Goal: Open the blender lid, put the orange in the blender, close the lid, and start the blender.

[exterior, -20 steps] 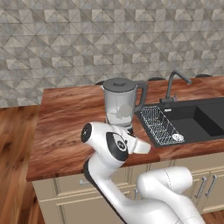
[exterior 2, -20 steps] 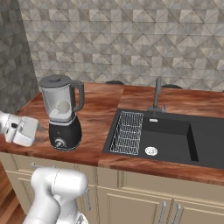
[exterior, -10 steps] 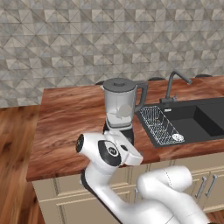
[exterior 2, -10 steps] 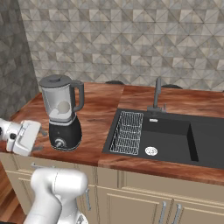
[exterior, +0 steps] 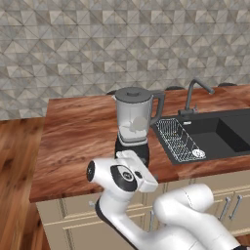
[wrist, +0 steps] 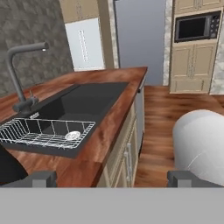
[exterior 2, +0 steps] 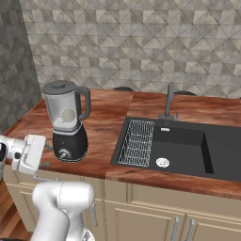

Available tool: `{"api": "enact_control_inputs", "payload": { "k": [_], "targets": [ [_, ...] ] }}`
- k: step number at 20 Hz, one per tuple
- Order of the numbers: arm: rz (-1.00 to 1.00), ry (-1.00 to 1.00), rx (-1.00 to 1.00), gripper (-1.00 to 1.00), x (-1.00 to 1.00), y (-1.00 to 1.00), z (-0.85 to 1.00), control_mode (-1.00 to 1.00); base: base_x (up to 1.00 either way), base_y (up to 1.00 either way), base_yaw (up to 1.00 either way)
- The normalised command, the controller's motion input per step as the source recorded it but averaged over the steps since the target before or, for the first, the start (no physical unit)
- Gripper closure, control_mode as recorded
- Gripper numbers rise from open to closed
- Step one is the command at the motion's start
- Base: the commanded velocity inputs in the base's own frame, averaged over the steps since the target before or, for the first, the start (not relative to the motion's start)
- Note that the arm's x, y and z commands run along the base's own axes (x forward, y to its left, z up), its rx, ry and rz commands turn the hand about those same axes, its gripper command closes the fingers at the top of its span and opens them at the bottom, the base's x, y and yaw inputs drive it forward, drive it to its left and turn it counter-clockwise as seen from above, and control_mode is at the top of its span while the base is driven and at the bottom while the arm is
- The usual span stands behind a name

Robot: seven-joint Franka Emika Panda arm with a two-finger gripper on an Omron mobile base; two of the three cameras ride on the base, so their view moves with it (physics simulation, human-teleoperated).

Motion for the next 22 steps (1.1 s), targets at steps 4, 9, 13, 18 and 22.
{"api": "enact_control_inputs", "payload": {
  "k": [4, 9, 13, 18, 22],
  "targets": [
    [0.00, -0.11, 0.00, -1.00, 0.06, 0.00, 0.00, -1.00, 0.00, 0.00, 0.00],
    [0.00, -0.06, 0.00, -1.00, 0.16, 0.00, -0.02, -1.00, 0.00, 0.00, 0.00],
    [0.00, -0.01, 0.00, -1.00, 0.23, 0.00, -0.12, -1.00, 0.00, 0.00, 0.00],
    [0.00, 0.00, 0.00, -1.00, 0.18, 0.00, -0.12, -1.00, 0.00, 0.00, 0.00],
    [0.00, 0.00, 0.00, -1.00, 0.18, 0.01, -0.11, -1.00, 0.00, 0.00, 0.00]
  ]
}}
